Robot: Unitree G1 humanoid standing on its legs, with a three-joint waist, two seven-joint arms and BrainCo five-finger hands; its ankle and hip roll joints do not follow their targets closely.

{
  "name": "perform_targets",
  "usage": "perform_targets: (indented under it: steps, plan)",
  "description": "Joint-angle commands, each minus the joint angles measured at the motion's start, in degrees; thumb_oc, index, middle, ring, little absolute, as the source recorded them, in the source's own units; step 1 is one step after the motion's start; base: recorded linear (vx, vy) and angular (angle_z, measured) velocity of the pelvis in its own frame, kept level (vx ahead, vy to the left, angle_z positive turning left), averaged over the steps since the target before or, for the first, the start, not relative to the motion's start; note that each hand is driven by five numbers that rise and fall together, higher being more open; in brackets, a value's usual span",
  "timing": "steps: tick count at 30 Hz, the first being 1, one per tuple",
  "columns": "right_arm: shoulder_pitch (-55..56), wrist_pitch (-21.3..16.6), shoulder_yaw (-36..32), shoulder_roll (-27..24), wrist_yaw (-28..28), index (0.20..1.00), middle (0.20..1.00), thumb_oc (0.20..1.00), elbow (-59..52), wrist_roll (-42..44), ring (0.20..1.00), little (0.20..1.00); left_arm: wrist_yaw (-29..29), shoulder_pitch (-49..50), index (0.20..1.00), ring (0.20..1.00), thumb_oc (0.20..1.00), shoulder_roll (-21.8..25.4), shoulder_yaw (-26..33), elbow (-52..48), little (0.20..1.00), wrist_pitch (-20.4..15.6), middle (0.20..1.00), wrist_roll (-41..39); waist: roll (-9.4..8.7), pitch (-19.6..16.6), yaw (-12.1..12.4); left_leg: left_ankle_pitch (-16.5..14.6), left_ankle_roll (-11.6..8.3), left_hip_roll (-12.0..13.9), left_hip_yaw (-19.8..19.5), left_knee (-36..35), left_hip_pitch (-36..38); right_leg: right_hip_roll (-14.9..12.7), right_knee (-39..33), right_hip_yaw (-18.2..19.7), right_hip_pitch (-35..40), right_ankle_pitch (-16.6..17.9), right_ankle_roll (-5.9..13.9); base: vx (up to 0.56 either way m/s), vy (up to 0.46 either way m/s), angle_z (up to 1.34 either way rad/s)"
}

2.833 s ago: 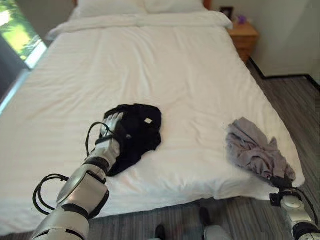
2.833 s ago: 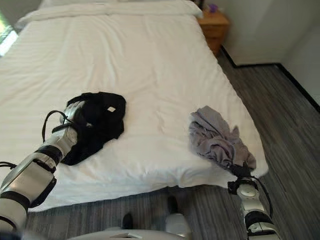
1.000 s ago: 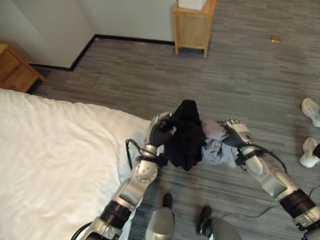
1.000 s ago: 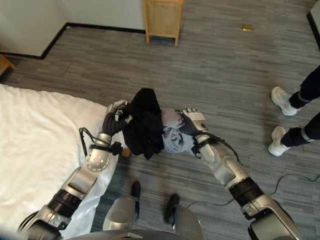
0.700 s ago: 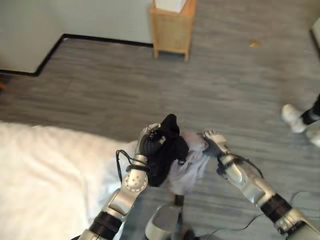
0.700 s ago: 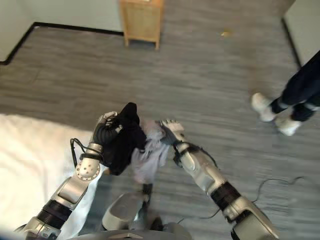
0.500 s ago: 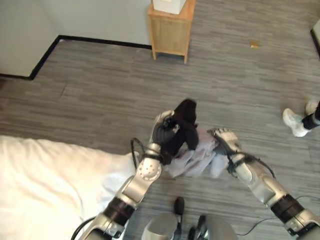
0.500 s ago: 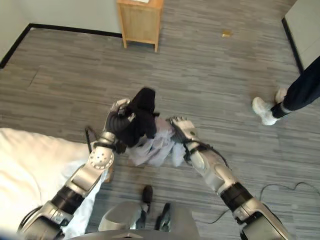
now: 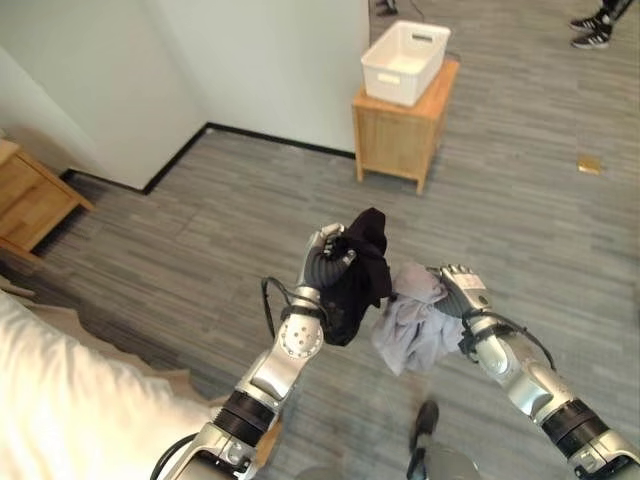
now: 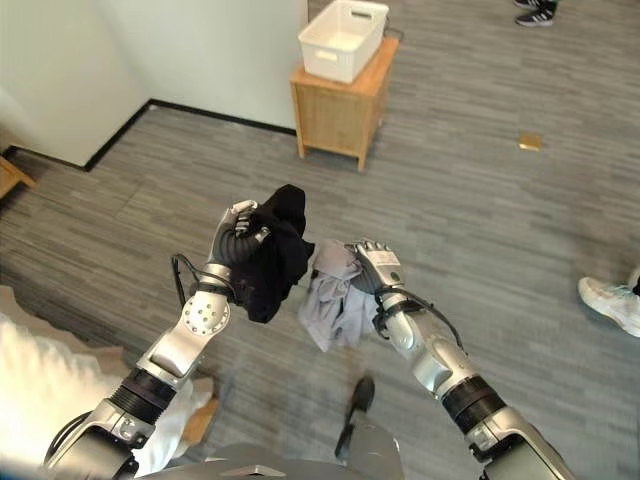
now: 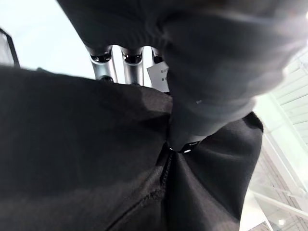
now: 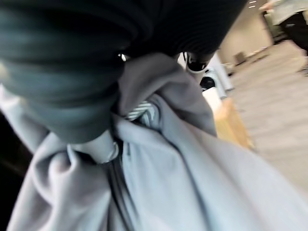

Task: Pick up bed clothes into laundry basket.

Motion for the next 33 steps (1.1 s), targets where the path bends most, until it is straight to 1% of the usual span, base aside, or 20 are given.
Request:
perform_targets:
  steps: [1, 2, 3, 4, 5, 7, 8, 9, 11, 13, 15, 19, 20, 21, 26, 27, 28, 30, 32, 33]
  plan:
    - [-3.26, -2.35, -0.85, -1.05, -1.28, 0.2, 0.2, 0.2, -4.39, 1.99, 0.2, 0.2, -0.73, -3.83, 0.2, 0.2, 0.2, 0.09, -1.44, -4.05, 0.2, -3.59, 0.2, -1.54, -1.71, 3.09, 2.52, 9.72, -2.28, 2.18, 1.67, -14.81, -4.29, -5.75, -2.99, -2.15, 6.83, -1.94, 10.48, 0.57, -0.02, -0.53]
    - [-2.92, -2.44, -0.84, -0.48, -0.94, 0.2, 0.2, 0.2, -3.87, 2.12, 0.2, 0.2, -1.29, -3.0, 0.2, 0.2, 0.2, -0.17, -1.46, -4.25, 0.2, -3.89, 0.2, -1.81, -0.84, 2.41, 3.68, 9.63, -0.75, 2.12, 3.46, -26.15, -6.55, -4.17, -2.99, -1.53, 8.69, -4.05, 10.85, 0.46, 0.023, -0.49]
    - [-2.77, -2.47, -0.84, -0.49, -0.93, 0.2, 0.2, 0.2, -3.87, 2.12, 0.2, 0.2, -1.33, -2.85, 0.2, 0.2, 0.2, -0.2, -1.5, -4.29, 0.2, -3.91, 0.2, -1.82, -1.11, 2.33, 3.89, 9.96, -0.7, 1.84, 3.8, -27.42, -5.72, -4.48, -2.99, -1.34, 8.8, -4.2, 10.92, 0.55, 0.095, -0.31]
    - [-2.83, -2.74, -0.67, -0.25, -0.79, 0.2, 0.2, 0.2, -3.64, 2.08, 0.2, 0.2, -1.33, -2.33, 0.2, 0.2, 0.2, -0.21, -1.46, -4.19, 0.2, -3.91, 0.2, -1.87, 0.08, 1.76, 4.67, 12.8, -0.83, 2.18, 4.72, -34.44, -6.91, -2.98, -2.99, -1.23, 9.96, -5.59, 11.39, 0.49, 0.06, -0.27]
    - [-2.88, -2.91, -0.53, 0.09, -1.23, 0.2, 0.2, 0.2, -2.73, 2.04, 0.2, 0.2, -1.36, -1.63, 0.2, 0.2, 0.2, -0.51, -1.55, -4.21, 0.2, -3.92, 0.2, -1.56, 0.55, 1.24, 5.87, 18.56, -1.48, 2.13, 6.39, -43.61, -6.98, -2.07, -2.99, -0.71, 12.64, -8.0, 11.36, 0.64, 0.074, -0.3]
    - [-3.58, -2.48, -0.7, 0.48, -1.52, 0.2, 0.2, 0.2, -2.36, 1.2, 0.2, 0.2, -1.25, -1.4, 0.2, 0.2, 0.2, -0.74, -1.68, -4.32, 0.2, -4.16, 0.2, -1.74, 0.75, 0.19, 7.52, 21.26, -1.16, 1.08, 6.93, -49.33, -8.5, -1.36, -2.99, -0.22, 16.04, -9.92, 11.13, 0.66, 0.004, -0.26]
    - [-3.94, -1.91, -0.05, 1.61, -1.38, 0.2, 0.2, 0.2, -1.97, -0.63, 0.2, 0.2, -1.16, -0.73, 0.2, 0.2, 0.2, -0.5, -1.39, -4.26, 0.2, -3.27, 0.2, -2.78, -0.46, -1.16, 8.91, 20.51, 1.82, -2.2, 4.82, -50.9, -5.65, -0.99, -1.33, 0.31, 18.62, -10.36, 10.76, 0.53, -0.004, -0.08]
    - [-3.97, -1.91, -0.03, 1.71, -1.43, 0.2, 0.2, 0.2, -1.91, -0.7, 0.2, 0.2, -1.16, -0.7, 0.2, 0.2, 0.2, -0.42, -1.38, -4.32, 0.2, -3.23, 0.2, -2.8, -0.43, -1.11, 8.98, 20.75, 1.92, -2.15, 4.9, -51.03, -5.59, -0.97, -1.36, 0.39, 18.61, -10.2, 10.79, 0.48, 0.022, -0.04]
    - [-3.31, -1.22, 0.3, 2.86, -1.62, 0.2, 0.2, 0.2, -0.39, -1.72, 0.2, 0.2, -0.87, -0.64, 0.2, 0.2, 0.2, -0.22, -2.09, -4.06, 0.2, -3.09, 0.2, -3.94, -1.33, -1.14, 8.76, 19.39, 4.1, -4.1, 4.18, -51.2, -1.98, -2.75, 13.43, 1.24, 15.07, -7.8, 13.88, 0.34, 0.072, -0.5]
    - [-3.74, -0.3, 0.79, 3.29, -1.86, 0.2, 0.2, 0.2, -0.09, -2.13, 0.2, 0.2, 0.17, -1.18, 0.2, 0.2, 0.2, 0.06, -2.77, -3.95, 0.2, -2.43, 0.2, -3.67, 0.49, -0.19, 5.99, 17.59, 5.37, -3.12, 2.5, -51.64, 3.23, -3.4, 30.58, 3.49, 6.61, -1.74, 15.92, 0.43, 0.13, -0.18]
    - [-4.39, -0.28, 0.23, 3.28, -2.83, 0.2, 0.2, 0.2, -1.45, -3.48, 0.2, 0.2, 1.3, -2.97, 0.2, 0.2, 0.2, 0.45, -3.27, -3.68, 0.2, -2.32, 0.2, -2.76, 2.39, 0.32, 2.8, 16.24, 5.31, -1.35, 1.69, -51.94, 6.75, -2.69, 37.34, 5.08, -0.07, 0.28, 15.95, 0.45, 0.093, 0.44]
    - [-8.96, 0.88, -0.64, 2.98, -4.21, 0.2, 0.2, 0.2, -0.44, -2.8, 0.2, 0.2, 1.84, -5.15, 0.2, 0.2, 0.2, 0.07, -4.03, -3.38, 0.2, -2.95, 0.2, -2.05, 2.54, 0.87, 0.27, 14.21, 4.22, -1.35, 0.92, -51.94, 9.24, -4.92, 30.25, 2.26, -3.65, -1.46, 14.63, 0.4, -0.072, 0.52]
    - [-7.92, 0.53, -0.88, 2.98, -4.11, 0.2, 0.2, 0.2, -0.92, -2.73, 0.2, 0.2, 1.6, -6.15, 0.2, 0.2, 0.2, -0.91, -3.29, -3.47, 0.2, -3.42, 0.2, -3.19, 1.24, 0.42, -0.76, 11.49, 2.61, -1.97, 0.8, -51.94, 11.35, -7.62, 16.79, -1.48, -5.92, -2.02, 13.64, 0.46, -0.208, 0.86]
    - [-7.48, 0.73, -1.22, 2.59, -3.88, 0.2, 0.2, 0.2, -0.99, -2.68, 0.2, 0.2, 1.24, -5.83, 0.2, 0.2, 0.2, -0.94, -3.2, -3.67, 0.2, -3.63, 0.2, -3.21, 1.21, 0.11, -1.28, 10.63, 1.97, -1.46, 0.22, -51.94, 11.81, -7.35, 11.4, -2.84, -4.52, -1.86, 13.72, 0.61, -0.285, 0.83]
    - [-4.64, 2.32, -2.3, 1.65, -5.05, 0.2, 0.2, 0.2, -1.15, -5.85, 0.2, 0.2, -0.02, -4.93, 0.2, 0.2, 0.2, -1.47, -2.7, -3.75, 0.2, -3.68, 0.2, -2.07, 1.11, -0.5, -2.02, 6.71, -0.43, 0.88, -0.06, -51.94, 15.72, -9.3, -0.39, -5.69, -5.63, 5.3, 16.1, 0.41, -0.23, 0.52]
    - [-12.91, 2.38, -11.32, -16.39, -0.96, 0.2, 0.2, 0.2, 3.06, 7.42, 0.2, 0.2, -5.34, -3.67, 0.2, 0.2, 0.2, 1.06, -2.29, -2.82, 0.2, -5.68, 0.2, -3.86, -1.4, -2.05, -0.79, 4.65, -1.85, 2.2, 0.34, -51.94, 18.18, -10.48, -2.25, -8.92, -4.08, 5.83, 16.49, 0.63, -0.367, 0.56]
    - [-16.18, 2.03, -12.57, -17.48, 0.37, 0.2, 0.2, 0.2, -1.72, 10.5, 0.2, 0.2, -5.38, -3.6, 0.2, 0.2, 0.2, 1.25, -2.94, -3.56, 0.2, -5.17, 0.2, -5.87, -2.73, -3.48, -1.11, 3.21, -2.44, 2.8, -0.01, -51.94, 20.63, -9.78, -2.59, -7.84, -2.47, 6.29, 15.28, 0.63, -0.368, 0.55]
    - [-18.76, 0.33, -12.53, -20.93, 0.97, 0.2, 0.2, 0.2, -0.84, 13.51, 0.2, 0.2, -5.87, -4.02, 0.2, 0.2, 0.2, 1.26, -2.51, -2.91, 0.2, -5.35, 0.2, -7.18, -2.09, -4.2, -1.14, 4.53, -3.66, 4.51, 0.79, -51.94, 22.79, -8.79, -2.87, -8.64, -0.89, 6.02, 15.02, 0.36, -0.12, 0.29]
    - [-22.37, -0.44, -10.09, -24.08, 2.07, 0.2, 0.2, 0.2, 2.24, 18.06, 0.2, 0.2, -6.91, -4.33, 0.2, 0.2, 0.2, 1.33, -2.93, -2.21, 0.2, -5.41, 0.2, -8.91, -1.48, -4.42, -0.51, 7.47, -5.77, 7.1, 1.85, -42.04, 20.46, -7.04, -2.99, -9.34, 2.35, 4.18, 13.77, 0.25, -0.178, -0.72]
    - [-24.77, -0.77, -8.45, -25.95, 2.62, 0.2, 0.2, 0.2, 3.26, 19.46, 0.2, 0.2, -7.85, -4.19, 0.2, 0.2, 0.2, 1.68, -2.74, -2.53, 0.2, -5.37, 0.2, -9.73, -1.64, -3.43, -0.33, 11.47, -7.18, 7.63, 1.02, -31.81, 15.48, -6.8, -2.99, -9.37, 3.54, 3.42, 12.36, 0.1, -0.16, -0.54]
